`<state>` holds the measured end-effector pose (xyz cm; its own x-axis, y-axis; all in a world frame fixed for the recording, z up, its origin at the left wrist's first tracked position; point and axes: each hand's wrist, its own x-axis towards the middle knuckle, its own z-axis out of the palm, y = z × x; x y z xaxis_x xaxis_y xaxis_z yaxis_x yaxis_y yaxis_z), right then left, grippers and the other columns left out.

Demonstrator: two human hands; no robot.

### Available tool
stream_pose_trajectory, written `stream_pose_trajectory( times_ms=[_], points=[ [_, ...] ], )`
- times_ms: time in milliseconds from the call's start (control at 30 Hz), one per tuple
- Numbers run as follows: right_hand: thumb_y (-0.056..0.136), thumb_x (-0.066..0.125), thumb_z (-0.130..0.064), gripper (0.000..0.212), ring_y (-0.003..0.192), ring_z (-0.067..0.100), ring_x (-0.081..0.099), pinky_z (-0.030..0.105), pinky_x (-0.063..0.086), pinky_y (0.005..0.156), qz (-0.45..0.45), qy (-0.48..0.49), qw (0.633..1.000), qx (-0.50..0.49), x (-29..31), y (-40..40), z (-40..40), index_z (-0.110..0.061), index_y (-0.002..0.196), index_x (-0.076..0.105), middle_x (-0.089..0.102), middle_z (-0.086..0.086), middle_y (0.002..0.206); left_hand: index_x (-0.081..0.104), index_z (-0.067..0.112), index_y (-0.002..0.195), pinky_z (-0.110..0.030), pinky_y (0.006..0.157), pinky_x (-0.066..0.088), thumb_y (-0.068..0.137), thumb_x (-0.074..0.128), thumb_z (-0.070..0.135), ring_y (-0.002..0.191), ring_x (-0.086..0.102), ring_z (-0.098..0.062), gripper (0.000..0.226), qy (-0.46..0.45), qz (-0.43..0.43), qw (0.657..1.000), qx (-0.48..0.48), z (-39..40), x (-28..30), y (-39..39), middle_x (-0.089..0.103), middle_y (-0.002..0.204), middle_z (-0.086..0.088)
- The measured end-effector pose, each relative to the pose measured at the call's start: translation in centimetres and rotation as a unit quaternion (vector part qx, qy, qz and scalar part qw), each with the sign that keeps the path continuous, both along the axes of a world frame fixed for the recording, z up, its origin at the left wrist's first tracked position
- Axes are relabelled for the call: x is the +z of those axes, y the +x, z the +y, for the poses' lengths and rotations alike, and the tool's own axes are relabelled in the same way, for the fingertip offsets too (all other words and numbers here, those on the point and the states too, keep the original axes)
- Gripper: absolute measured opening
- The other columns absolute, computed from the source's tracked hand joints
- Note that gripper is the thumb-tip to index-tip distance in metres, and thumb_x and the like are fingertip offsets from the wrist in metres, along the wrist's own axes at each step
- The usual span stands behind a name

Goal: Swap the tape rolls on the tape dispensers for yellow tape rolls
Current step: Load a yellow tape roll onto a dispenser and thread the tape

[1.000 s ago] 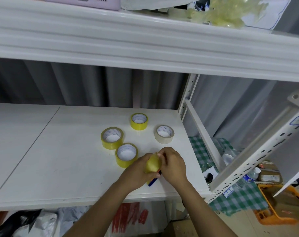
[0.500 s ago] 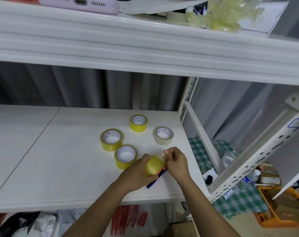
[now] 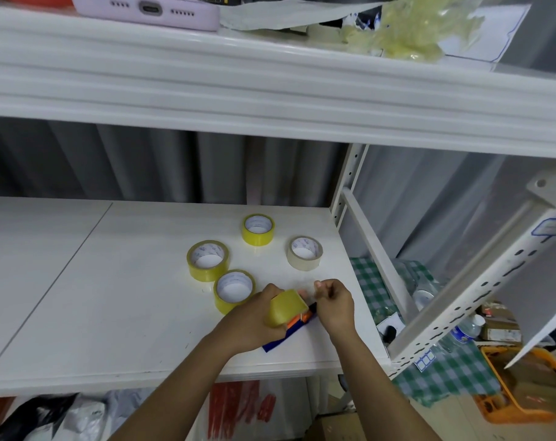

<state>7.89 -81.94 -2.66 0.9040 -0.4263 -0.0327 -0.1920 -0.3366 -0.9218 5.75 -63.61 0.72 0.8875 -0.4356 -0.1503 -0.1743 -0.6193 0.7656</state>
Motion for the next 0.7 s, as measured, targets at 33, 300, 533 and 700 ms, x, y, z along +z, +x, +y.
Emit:
stream_pose_trajectory(
  times_ms=[33,300,533,700],
  points=[
    [0.095,0.054,-0.017,0.017,0.069,0.01,0.053,0.018,0.038,0.059,0.001,-0.006,1.0,0.001,-0.1,0.1,0.0,-0.012,0.079,0.055,0.058,-0.002,0.073,0.039,0.038,0.115,-0.043,0.081,0.053,0.074,0.065,0.035,0.091,0.061,-0.014,0.049,0.0,0.002,1.0,0.0,0.1,0.0,0.0,0.06,0.103,0.005],
    [0.095,0.053,-0.015,0.015,0.078,0.02,0.055,0.024,0.037,0.071,0.033,-0.01,0.999,-0.006,-1.9,-0.7,-2.5,-0.008,0.081,0.055,0.06,0.005,0.079,0.043,0.037,0.106,-0.043,0.083,0.054,0.067,0.064,0.039,0.093,0.061,-0.012,0.044,-0.023,0.031,0.999,-0.014,1.6,-0.5,-0.4,0.06,0.101,0.008],
    [0.097,0.049,-0.016,0.021,0.08,0.019,0.055,0.024,0.038,0.074,0.058,0.017,0.998,0.001,-2.6,-1.1,-2.2,-0.002,0.087,0.061,0.062,0.006,0.083,0.041,0.033,0.116,-0.035,0.09,0.05,0.083,0.063,0.034,0.103,0.056,-0.006,0.04,-0.042,0.04,0.998,-0.032,1.9,-0.6,0.0,0.056,0.111,0.009],
    [0.096,0.052,-0.025,0.026,0.071,0.017,0.052,0.026,0.037,0.063,0.082,0.008,0.997,0.008,-3.0,-1.4,-2.2,-0.008,0.076,0.052,0.056,0.0,0.07,0.045,0.03,0.105,-0.027,0.068,0.044,0.085,0.034,0.07,0.079,0.056,-0.008,0.046,0.051,0.061,0.995,0.064,0.9,0.0,0.6,0.057,0.086,0.01]
  ],
)
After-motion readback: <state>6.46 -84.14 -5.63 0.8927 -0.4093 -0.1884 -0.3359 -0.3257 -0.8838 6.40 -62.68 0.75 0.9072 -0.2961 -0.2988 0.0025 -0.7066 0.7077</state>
